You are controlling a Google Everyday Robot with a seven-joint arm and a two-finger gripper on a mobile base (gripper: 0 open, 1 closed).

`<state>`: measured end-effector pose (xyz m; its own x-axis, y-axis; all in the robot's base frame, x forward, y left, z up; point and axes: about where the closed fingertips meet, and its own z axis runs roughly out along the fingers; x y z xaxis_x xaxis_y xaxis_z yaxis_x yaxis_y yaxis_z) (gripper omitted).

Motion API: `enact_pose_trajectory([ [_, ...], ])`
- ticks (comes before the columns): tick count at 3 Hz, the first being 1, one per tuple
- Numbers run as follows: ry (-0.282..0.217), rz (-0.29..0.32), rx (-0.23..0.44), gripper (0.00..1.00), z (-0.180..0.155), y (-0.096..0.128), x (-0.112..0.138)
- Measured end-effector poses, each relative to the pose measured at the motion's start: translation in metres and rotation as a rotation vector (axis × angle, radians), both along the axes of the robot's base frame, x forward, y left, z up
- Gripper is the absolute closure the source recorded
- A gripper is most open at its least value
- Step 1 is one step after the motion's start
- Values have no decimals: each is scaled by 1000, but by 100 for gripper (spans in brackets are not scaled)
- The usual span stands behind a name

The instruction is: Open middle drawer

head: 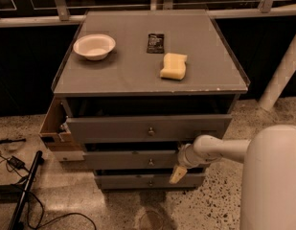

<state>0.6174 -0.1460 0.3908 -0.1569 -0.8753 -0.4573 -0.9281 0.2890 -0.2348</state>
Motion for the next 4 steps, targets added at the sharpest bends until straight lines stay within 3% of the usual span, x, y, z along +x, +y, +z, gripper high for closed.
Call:
enact_pose_trajectory([
  [4, 185, -19, 25, 0, 7, -33, -39],
])
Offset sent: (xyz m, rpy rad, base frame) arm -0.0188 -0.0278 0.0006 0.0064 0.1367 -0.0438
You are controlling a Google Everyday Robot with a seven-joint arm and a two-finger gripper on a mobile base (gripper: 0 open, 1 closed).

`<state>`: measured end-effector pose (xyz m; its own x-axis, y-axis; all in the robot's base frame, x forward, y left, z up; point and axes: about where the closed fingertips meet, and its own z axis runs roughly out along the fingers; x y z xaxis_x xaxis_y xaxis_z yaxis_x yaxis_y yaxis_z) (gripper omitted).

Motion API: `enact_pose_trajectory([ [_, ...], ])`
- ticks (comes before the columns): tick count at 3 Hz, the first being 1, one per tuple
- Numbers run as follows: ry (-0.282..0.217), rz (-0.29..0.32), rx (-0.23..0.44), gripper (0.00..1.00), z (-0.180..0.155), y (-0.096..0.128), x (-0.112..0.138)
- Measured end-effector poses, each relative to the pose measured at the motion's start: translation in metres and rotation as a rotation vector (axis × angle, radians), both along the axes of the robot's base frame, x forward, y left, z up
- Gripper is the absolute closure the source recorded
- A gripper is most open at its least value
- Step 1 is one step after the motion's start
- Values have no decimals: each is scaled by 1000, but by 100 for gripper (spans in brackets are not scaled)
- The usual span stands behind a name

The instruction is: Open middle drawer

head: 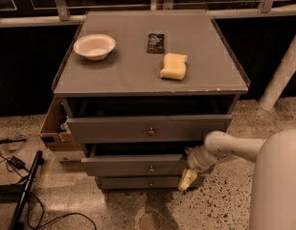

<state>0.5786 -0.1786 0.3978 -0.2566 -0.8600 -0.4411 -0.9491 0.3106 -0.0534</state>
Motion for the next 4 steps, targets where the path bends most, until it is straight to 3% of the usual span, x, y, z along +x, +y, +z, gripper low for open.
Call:
enact_pose_trajectory([
  [2, 119, 27, 23, 0, 15, -18, -49],
  [4, 276, 67, 45, 0, 29, -34, -104],
])
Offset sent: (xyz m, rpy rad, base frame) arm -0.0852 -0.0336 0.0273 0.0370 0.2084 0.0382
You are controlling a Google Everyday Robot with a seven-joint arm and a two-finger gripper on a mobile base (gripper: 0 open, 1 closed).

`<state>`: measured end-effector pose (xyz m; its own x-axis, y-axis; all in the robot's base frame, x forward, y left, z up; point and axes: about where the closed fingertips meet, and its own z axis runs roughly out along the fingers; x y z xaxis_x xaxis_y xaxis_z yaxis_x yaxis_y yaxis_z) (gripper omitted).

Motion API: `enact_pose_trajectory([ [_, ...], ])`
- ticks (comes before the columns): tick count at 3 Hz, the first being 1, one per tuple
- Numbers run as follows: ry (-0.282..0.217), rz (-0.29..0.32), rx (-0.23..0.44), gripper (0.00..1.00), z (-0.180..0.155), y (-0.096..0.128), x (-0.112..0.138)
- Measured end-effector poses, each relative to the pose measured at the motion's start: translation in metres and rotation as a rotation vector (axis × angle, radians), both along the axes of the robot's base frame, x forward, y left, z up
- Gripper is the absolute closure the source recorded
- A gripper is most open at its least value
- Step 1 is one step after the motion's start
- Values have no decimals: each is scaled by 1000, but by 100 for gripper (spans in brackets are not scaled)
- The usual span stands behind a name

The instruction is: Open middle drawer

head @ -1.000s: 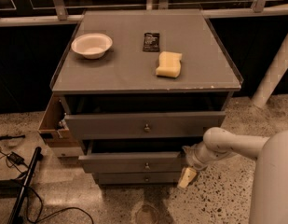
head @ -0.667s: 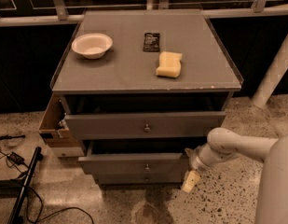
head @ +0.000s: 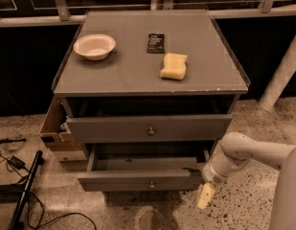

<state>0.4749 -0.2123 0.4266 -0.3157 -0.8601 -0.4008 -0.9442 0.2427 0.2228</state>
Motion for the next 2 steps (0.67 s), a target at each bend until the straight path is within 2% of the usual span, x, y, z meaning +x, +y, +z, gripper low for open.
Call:
enact_pose_trajectory([
  [1, 71, 34, -3, 0, 16, -6, -19],
  [2, 83, 39, -1, 0, 16, -6, -23],
])
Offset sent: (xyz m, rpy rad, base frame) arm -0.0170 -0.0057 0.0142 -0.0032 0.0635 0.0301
